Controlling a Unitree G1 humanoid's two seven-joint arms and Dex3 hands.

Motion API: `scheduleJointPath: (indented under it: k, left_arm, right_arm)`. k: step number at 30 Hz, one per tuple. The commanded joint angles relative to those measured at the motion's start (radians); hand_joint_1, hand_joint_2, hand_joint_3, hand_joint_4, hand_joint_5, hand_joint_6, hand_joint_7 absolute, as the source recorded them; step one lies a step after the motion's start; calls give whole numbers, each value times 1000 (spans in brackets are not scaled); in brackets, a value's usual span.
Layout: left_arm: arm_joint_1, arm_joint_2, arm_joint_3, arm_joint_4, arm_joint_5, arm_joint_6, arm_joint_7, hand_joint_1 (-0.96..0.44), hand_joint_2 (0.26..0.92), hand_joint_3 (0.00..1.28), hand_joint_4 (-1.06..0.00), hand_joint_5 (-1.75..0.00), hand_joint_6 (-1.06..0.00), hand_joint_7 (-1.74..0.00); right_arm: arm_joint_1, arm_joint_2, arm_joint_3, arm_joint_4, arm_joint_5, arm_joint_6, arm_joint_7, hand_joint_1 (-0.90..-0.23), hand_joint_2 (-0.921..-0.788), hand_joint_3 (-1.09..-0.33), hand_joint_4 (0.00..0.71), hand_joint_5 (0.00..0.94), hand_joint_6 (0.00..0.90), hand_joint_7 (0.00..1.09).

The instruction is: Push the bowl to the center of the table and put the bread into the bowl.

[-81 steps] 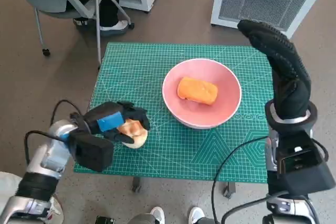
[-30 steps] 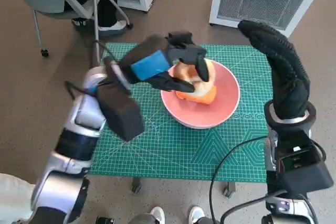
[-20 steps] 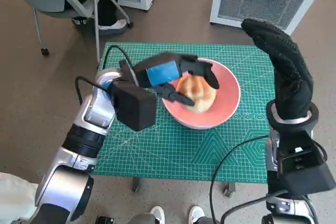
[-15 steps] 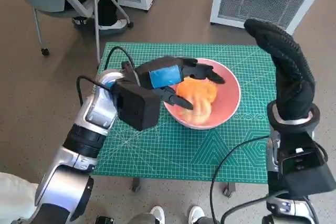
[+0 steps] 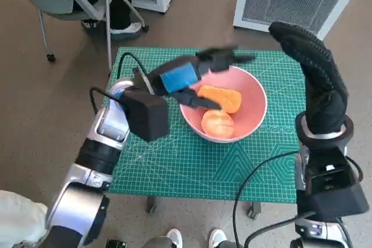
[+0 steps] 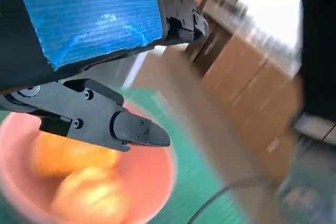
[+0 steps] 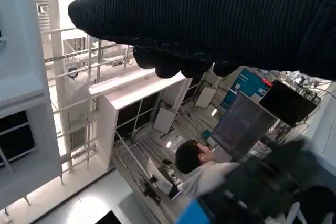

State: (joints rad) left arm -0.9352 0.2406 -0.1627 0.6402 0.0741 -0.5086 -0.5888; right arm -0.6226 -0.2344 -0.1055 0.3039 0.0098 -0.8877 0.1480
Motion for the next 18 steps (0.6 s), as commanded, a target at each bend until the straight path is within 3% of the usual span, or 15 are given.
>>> scheduleJointPath:
  k: [1, 3, 7, 9, 18]
  left_arm:
    - [21, -35, 63, -1, -74, -30, 43, -369, 921, 249, -116, -42, -209, -113]
    - [32, -49, 80, -20, -99, -25, 57, -351, 921, 266, -138, -49, -220, -122]
    - [74, -97, 132, -80, -182, -4, 92, -333, 921, 322, -199, -30, -70, -471]
    - [88, -113, 147, -97, -207, -4, 106, -338, 921, 339, -208, -27, -35, -549]
    - [137, -174, 203, -159, -313, -13, 126, -399, 921, 375, -224, -26, 0, -645]
  right_arm:
    - [1, -6, 1, -7, 33, 21, 10, -576, -921, -746, 308, 4, 28, 682]
    - [-1, -5, 3, -14, 40, 30, 10, -572, -921, -747, 308, 4, 29, 682]
    - [-1, 0, 6, -50, 42, 62, 4, -576, -921, -747, 309, 4, 30, 679]
    - [-2, 1, 5, -63, 39, 75, 1, -582, -921, -746, 309, 4, 30, 678]
    - [-11, 3, -4, -113, 10, 133, -25, -579, -921, -746, 306, 2, 23, 677]
